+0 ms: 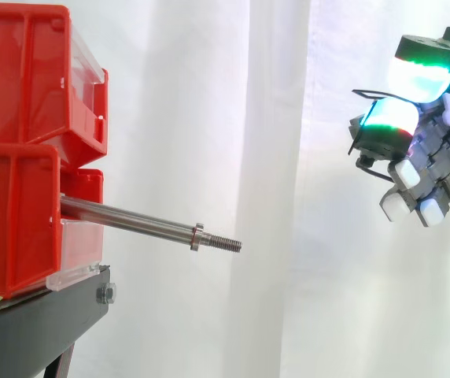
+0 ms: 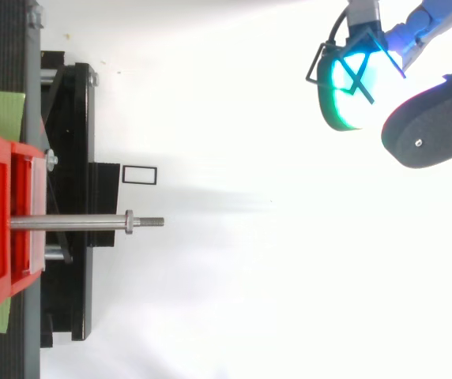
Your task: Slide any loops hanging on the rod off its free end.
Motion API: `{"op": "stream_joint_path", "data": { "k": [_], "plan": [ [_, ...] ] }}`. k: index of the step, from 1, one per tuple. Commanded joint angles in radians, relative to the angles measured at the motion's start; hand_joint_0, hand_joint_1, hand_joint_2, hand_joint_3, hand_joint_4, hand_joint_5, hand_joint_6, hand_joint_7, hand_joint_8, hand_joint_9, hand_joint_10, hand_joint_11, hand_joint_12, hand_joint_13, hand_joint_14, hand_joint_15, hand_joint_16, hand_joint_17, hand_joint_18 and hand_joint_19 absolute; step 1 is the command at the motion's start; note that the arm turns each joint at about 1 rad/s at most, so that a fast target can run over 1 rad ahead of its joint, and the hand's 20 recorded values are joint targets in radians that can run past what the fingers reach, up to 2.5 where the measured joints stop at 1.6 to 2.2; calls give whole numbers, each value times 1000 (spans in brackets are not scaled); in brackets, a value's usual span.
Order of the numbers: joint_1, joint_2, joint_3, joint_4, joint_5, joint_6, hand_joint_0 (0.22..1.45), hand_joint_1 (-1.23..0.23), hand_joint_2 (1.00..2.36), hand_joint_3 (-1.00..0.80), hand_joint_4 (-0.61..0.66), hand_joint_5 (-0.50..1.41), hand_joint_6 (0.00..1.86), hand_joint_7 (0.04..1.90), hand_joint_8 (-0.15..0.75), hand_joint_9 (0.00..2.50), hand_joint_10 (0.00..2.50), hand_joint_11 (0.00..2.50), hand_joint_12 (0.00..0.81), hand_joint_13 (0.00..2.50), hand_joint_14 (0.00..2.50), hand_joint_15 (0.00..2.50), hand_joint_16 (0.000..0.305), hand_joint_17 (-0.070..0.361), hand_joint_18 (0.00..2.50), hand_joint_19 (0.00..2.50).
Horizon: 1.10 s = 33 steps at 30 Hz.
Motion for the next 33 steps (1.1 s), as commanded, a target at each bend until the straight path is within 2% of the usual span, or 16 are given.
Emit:
{"op": "stream_joint_path", "data": {
  "k": [1,33],
  "plan": [
    [0,-1,0,-1,0,0,640,-746,1015,-334,114,-218,791,1292,280,768,16,447,284,794,6,147,49,110,795,309],
    [0,0,0,1,0,0,630,-745,1017,-309,141,-215,785,1331,293,775,14,458,298,782,5,144,52,117,809,301]
  ]
}}
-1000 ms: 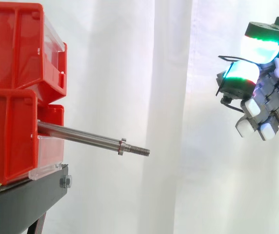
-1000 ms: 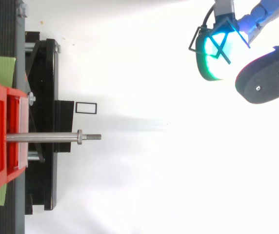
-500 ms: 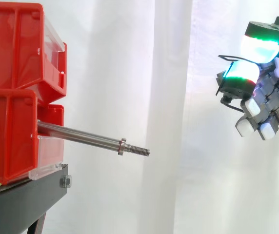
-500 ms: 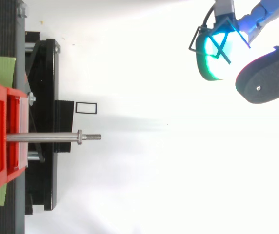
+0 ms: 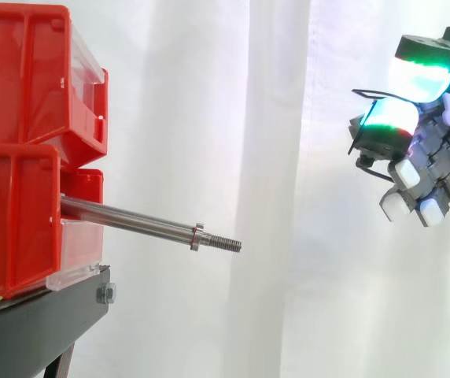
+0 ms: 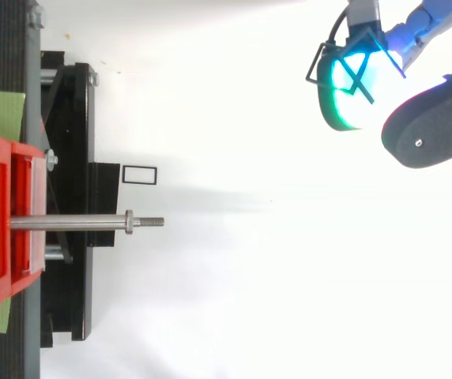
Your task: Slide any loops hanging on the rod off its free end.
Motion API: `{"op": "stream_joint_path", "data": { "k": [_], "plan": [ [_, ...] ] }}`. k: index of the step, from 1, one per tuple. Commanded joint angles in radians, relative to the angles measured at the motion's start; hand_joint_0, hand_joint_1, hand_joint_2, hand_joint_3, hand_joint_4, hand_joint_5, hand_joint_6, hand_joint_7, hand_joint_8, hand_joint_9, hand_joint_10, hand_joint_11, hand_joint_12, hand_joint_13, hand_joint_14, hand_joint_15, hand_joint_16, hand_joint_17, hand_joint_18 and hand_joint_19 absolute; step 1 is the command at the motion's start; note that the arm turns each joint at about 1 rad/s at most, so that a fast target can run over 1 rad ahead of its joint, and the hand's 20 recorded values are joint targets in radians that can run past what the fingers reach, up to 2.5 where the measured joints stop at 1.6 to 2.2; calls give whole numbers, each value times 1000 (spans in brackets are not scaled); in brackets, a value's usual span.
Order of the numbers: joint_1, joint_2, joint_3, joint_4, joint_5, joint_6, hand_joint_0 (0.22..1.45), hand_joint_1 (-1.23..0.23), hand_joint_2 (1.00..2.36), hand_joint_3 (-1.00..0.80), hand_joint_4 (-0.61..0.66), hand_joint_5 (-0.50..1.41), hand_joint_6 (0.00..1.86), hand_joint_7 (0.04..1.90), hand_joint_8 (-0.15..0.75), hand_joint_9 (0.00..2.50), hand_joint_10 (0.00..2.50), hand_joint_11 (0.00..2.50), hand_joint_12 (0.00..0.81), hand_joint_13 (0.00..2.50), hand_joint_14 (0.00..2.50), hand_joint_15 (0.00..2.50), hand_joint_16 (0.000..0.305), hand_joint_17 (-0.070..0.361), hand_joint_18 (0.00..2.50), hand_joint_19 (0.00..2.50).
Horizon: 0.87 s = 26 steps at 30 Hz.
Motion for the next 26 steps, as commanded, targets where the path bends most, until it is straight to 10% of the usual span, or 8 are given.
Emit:
{"op": "stream_joint_path", "data": {
  "k": [1,26],
  "plan": [
    [0,0,0,0,0,0,631,-745,1016,-310,140,-215,786,1326,293,775,14,458,296,781,7,143,52,117,809,301],
    [0,0,0,0,0,0,630,-749,1016,-307,141,-212,782,1325,295,774,14,459,304,788,6,145,52,118,815,308]
  ]
}}
